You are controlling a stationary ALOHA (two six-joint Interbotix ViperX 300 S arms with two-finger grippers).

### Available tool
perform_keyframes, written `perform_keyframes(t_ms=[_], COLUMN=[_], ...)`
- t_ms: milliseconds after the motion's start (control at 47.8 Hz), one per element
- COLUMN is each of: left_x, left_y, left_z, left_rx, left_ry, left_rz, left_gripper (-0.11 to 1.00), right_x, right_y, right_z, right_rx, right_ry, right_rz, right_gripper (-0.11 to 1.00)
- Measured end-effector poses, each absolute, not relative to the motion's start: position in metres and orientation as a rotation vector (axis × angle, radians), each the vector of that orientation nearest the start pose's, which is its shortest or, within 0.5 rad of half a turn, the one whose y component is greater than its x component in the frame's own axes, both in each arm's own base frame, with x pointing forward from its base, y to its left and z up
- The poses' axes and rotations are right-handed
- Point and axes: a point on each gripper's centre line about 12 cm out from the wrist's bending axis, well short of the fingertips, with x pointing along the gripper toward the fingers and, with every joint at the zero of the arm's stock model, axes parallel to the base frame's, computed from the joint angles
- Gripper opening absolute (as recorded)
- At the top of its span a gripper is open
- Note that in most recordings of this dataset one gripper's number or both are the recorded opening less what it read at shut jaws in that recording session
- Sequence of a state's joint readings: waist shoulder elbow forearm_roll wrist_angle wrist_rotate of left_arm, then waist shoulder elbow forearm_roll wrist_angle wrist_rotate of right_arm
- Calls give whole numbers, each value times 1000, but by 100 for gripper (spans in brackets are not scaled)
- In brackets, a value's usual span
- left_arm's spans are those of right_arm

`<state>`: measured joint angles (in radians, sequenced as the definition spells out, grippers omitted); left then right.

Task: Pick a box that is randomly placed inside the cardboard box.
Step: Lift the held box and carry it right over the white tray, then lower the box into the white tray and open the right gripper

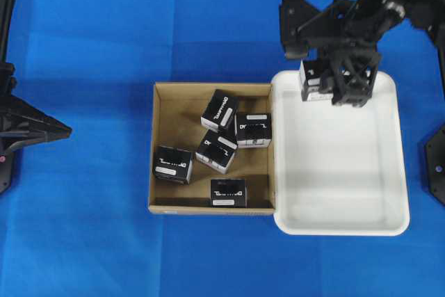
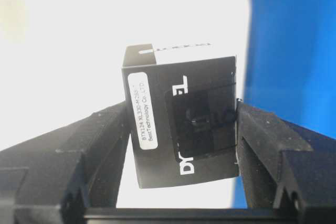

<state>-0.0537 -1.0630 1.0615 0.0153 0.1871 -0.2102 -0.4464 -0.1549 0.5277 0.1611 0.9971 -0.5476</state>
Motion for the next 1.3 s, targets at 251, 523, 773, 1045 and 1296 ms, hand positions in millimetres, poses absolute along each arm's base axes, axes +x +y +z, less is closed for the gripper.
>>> perform_keyframes(t_ms=[251, 523, 773, 1045, 1296], left_x=[184, 185, 185, 185, 185], left_y=[-9, -8, -7, -7, -7], left_z=[302, 302, 301, 302, 302], left_rx=[-191, -190, -190, -190, -190], left_ry=[194, 198, 199, 198, 198], left_rz=[-31, -21, -16, -16, -16], left_gripper=[-7, -7, -7, -7, -7], right_x=[293, 305, 306, 306, 306], right_y=[-122, -116, -117, -117, -116], right_z=[174, 145, 140, 140, 142], right_rx=[21, 54, 58, 60, 156], right_ry=[1284, 1296, 1294, 1297, 1305], right_rz=[0, 14, 7, 7, -55], right_gripper=[61, 61, 61, 61, 93])
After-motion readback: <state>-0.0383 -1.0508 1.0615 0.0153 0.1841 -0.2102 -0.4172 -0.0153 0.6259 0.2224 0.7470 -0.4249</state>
